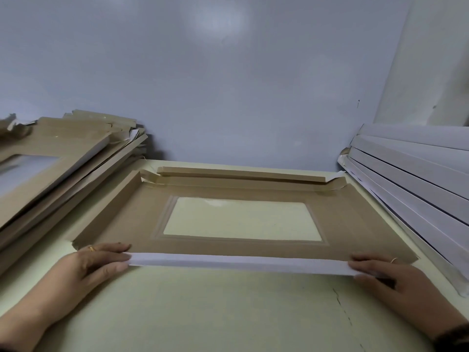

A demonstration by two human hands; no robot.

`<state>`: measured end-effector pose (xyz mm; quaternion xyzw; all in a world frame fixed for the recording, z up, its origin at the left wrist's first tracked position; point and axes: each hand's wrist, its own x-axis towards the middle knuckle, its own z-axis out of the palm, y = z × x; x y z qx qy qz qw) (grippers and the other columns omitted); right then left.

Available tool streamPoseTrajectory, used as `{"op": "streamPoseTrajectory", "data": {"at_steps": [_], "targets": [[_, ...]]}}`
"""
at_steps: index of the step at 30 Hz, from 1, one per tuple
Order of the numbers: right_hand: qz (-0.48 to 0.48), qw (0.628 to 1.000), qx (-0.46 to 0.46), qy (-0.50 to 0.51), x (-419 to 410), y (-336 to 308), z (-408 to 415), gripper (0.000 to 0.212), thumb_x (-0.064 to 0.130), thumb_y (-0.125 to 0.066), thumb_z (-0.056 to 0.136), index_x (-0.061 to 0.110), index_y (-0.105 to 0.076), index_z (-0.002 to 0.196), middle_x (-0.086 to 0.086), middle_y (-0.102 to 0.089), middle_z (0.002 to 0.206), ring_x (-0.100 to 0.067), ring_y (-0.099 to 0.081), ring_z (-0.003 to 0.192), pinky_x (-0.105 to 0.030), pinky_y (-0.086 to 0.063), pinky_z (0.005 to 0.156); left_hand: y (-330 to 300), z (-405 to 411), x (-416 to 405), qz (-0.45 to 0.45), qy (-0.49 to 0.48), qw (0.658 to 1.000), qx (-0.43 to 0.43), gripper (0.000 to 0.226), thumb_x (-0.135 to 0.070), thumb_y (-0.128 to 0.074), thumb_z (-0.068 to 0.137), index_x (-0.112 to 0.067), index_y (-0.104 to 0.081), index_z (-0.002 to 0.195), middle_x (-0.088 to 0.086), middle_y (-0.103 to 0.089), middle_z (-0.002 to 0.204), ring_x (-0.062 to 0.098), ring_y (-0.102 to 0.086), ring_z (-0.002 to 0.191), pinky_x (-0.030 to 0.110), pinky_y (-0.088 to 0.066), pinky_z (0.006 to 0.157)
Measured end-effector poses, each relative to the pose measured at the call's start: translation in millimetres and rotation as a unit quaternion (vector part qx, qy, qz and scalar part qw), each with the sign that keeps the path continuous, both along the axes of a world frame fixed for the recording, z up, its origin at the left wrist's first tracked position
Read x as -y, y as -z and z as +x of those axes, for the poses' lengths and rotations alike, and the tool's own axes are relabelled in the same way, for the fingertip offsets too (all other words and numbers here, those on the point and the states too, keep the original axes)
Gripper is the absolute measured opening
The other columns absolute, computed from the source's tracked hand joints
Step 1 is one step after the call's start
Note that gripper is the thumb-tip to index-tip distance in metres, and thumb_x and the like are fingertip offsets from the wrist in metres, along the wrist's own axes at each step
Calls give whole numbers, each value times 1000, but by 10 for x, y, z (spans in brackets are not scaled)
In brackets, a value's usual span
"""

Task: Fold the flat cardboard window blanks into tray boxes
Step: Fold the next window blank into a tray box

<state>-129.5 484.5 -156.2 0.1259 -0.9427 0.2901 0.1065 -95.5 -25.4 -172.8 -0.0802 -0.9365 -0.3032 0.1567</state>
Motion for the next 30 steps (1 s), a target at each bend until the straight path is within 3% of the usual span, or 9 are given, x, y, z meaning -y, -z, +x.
{"op": "streamPoseTrajectory", "data": {"at_steps": [2,7,10,13,17,21,25,28,30], "targets": [[21,999,-30,25,-7,-1,-8,9,19,-70,78,26,-74,75,15,-64,86,2,-54,86,-9,-40,71,-50,8,-15,-19,-21,999,-16,4,-54,-63,78,-55,-67,77,-31,-65,97,-20,-54,92,-1,-37,79],[81,989,-94,78,16,-33,-34,32,34,-57,77,20,-52,49,4,-43,47,-16,-45,51,-27,-30,55,-131,4,-44,-91,-60,993,-54,29,-74,-40,75,-53,-60,72,-25,-62,82,0,-57,70,10,-38,69],[98,985,-87,111,79,-63,-72,36,27,-75,76,25,-49,52,5,-44,43,-23,-45,49,-34,-34,57,-119,-27,-58,-138,-145,977,-74,36,-57,-58,72,-40,-41,46,-14,-45,51,13,-47,62,35,-37,64],[119,981,-71,136,129,-68,-128,36,24,-77,72,24,-45,55,6,-44,44,-23,-44,51,-35,-32,66,-130,-58,-97,-153,-188,969,-51,42,-54,-64,67,-36,-32,46,-17,-36,52,16,-40,58,35,-31,57],[146,974,-63,159,102,-38,-173,43,31,-77,71,26,-39,54,7,-40,44,-23,-43,54,-33,-23,66,-116,-105,-81,-143,-251,957,10,44,-71,-48,60,-28,-43,48,-2,-51,62,27,-50,71,39,-33,67],[154,970,-22,186,86,-8,-248,35,37,-76,71,21,-47,58,3,-48,52,-25,-45,65,-35,-26,74,-96,-147,-111,-169,-291,939,67,47,-73,-57,65,-27,-58,65,6,-60,94,34,-50,104,42,-28,89],[153,974,7,169,177,-40,-226,14,30,-70,78,25,-64,90,0,-65,94,-27,-53,103,-37,-17,105,-96,-136,-263,-151,-272,950,37,18,-38,-66,83,-22,-67,91,8,-63,113,35,-40,126,44,-19,104],[157,984,-35,74,385,-30,-184,38,-3,-69,75,10,-66,110,-13,-65,115,-36,-55,112,-49,-33,101,-84,-123,-593,-151,-172,973,17,56,-46,-30,84,-14,-68,109,10,-63,119,37,-48,121,43,-26,99],[182,982,-49,-14,659,-38,-147,44,-4,-59,83,12,-58,124,-8,-52,134,-30,-44,128,-45,-27,108,-91,-140,-909,-171,-101,979,41,83,-62,-2,75,-27,-56,127,2,-49,137,25,-36,133,37,-21,106]]}}
